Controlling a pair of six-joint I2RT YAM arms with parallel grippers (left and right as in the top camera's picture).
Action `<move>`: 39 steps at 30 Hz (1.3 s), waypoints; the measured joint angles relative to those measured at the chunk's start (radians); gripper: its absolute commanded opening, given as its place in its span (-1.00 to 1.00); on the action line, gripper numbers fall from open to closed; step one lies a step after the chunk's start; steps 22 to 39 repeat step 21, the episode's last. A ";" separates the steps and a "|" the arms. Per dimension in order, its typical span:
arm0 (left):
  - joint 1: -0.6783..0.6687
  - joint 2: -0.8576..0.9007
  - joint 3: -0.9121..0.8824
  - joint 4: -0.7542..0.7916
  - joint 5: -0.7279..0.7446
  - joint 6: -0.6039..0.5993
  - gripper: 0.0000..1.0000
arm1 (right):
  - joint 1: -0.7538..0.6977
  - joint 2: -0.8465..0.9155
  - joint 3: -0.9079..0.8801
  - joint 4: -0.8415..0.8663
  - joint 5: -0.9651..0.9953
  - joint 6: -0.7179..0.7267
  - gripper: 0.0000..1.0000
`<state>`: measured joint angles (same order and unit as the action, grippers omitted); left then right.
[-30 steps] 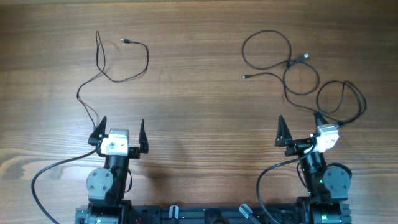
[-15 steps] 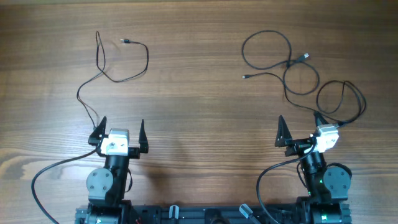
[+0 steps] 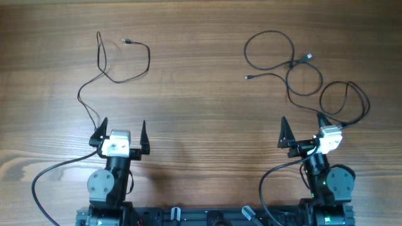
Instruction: Untangle cables
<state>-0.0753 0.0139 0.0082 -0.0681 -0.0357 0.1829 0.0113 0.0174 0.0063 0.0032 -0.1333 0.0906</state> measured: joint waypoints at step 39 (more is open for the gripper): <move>0.000 0.000 0.000 0.000 0.000 0.000 1.00 | 0.000 0.000 0.000 0.000 0.000 0.000 0.99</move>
